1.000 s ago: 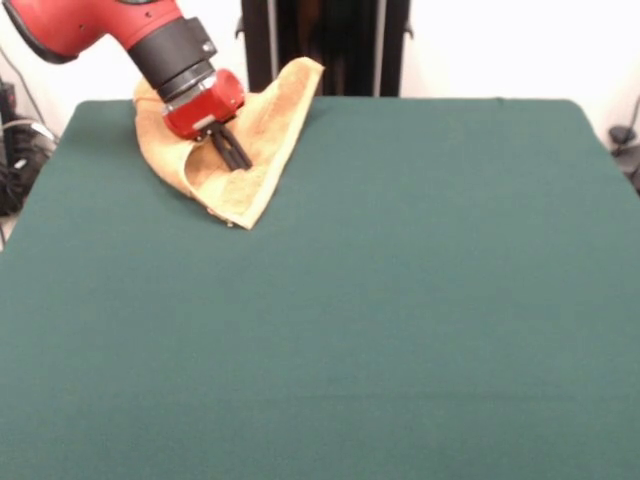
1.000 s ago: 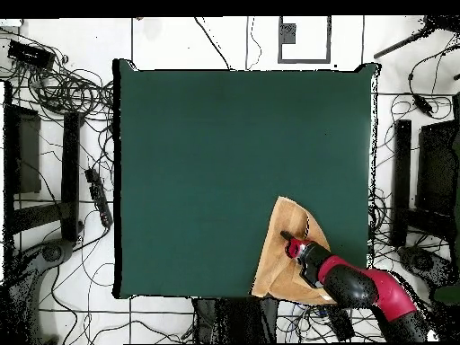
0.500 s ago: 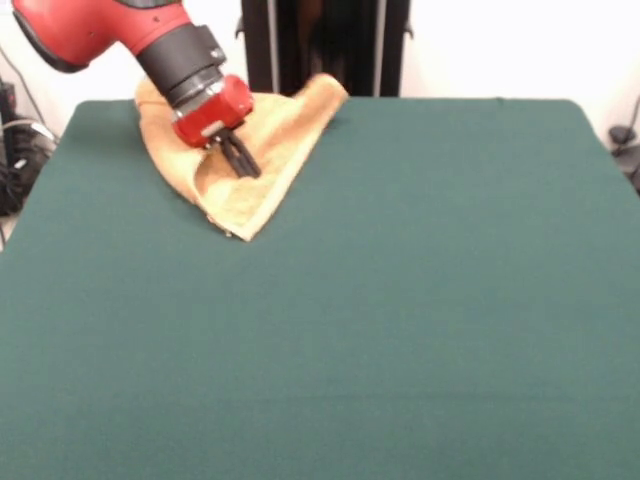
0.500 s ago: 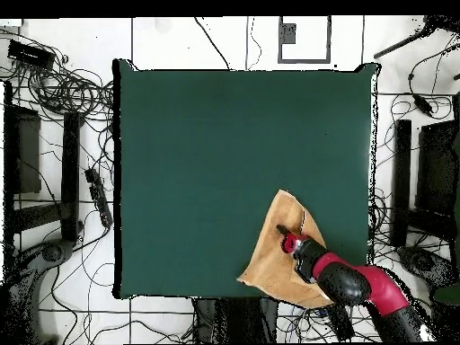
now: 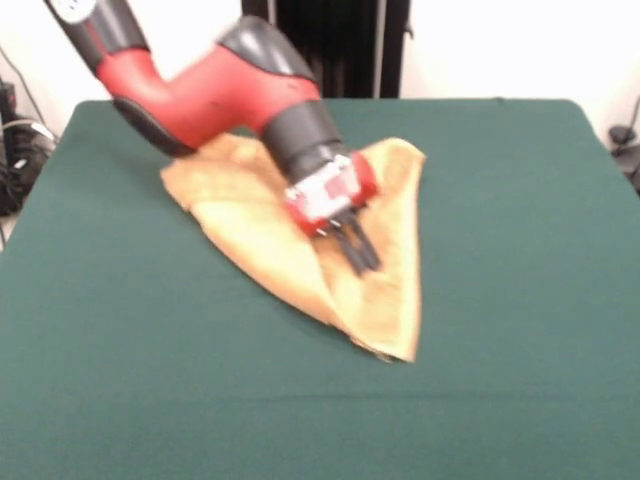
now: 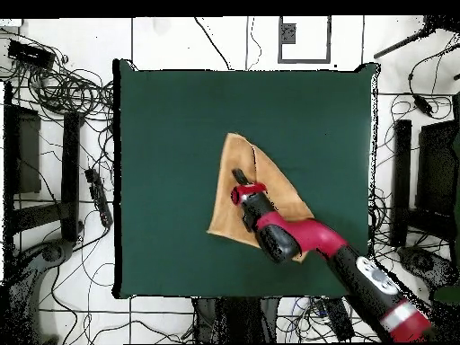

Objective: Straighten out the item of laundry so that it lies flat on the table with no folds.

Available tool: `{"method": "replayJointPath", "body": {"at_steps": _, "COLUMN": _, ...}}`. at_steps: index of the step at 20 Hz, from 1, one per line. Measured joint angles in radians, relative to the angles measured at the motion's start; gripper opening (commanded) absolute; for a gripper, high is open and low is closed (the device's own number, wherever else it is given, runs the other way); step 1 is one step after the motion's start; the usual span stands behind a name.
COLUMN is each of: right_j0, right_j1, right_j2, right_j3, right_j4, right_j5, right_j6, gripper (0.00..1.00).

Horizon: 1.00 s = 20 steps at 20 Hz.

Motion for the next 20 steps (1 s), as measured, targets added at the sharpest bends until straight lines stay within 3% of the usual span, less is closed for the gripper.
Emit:
{"method": "replayJointPath", "body": {"at_steps": 4, "right_j0": 0.133, "right_j1": 0.015, "right_j2": -0.055, "right_j3": -0.062, "right_j4": 0.015, "right_j5": -0.179, "right_j6": 0.0, "gripper": 0.0}}
{"method": "replayJointPath", "body": {"at_steps": 6, "right_j0": 0.152, "right_j1": 0.013, "right_j2": -0.068, "right_j3": -0.07, "right_j4": 0.018, "right_j5": -0.213, "right_j6": 0.0, "gripper": 0.0}}
{"method": "replayJointPath", "body": {"at_steps": 7, "right_j0": 0.165, "right_j1": 0.008, "right_j2": -0.081, "right_j3": -0.073, "right_j4": 0.017, "right_j5": -0.239, "right_j6": 0.0, "gripper": 1.0}}
{"method": "replayJointPath", "body": {"at_steps": 15, "right_j0": 0.194, "right_j1": -0.024, "right_j2": -0.094, "right_j3": -0.054, "right_j4": 0.045, "right_j5": -0.245, "right_j6": 0.0, "gripper": 1.0}}
{"method": "replayJointPath", "body": {"at_steps": 20, "right_j0": 0.267, "right_j1": -0.1, "right_j2": -0.151, "right_j3": -0.045, "right_j4": 0.111, "right_j5": -0.245, "right_j6": 0.0, "gripper": 1.0}}
